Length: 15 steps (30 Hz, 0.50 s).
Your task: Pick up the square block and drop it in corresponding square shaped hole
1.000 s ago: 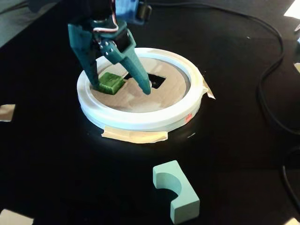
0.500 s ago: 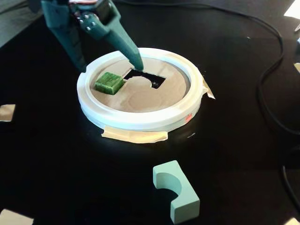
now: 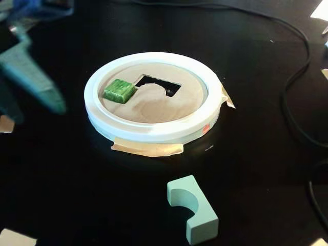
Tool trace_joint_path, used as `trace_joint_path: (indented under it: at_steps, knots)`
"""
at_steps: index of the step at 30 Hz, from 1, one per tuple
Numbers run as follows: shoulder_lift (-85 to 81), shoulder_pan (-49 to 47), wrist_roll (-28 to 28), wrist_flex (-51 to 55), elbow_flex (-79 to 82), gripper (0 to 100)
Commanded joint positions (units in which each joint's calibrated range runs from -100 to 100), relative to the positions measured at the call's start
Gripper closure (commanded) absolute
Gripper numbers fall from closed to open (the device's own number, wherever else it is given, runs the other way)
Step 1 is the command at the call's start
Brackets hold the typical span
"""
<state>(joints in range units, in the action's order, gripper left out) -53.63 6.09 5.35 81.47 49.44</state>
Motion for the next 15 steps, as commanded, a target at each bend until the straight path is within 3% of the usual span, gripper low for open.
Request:
trace_joint_path:
  at_steps: [1,15]
  knots:
    - [-25.41,4.77,-0.54,-8.37,16.68,0]
    - [-35.08,4.89,-4.35,-12.48,36.26,0]
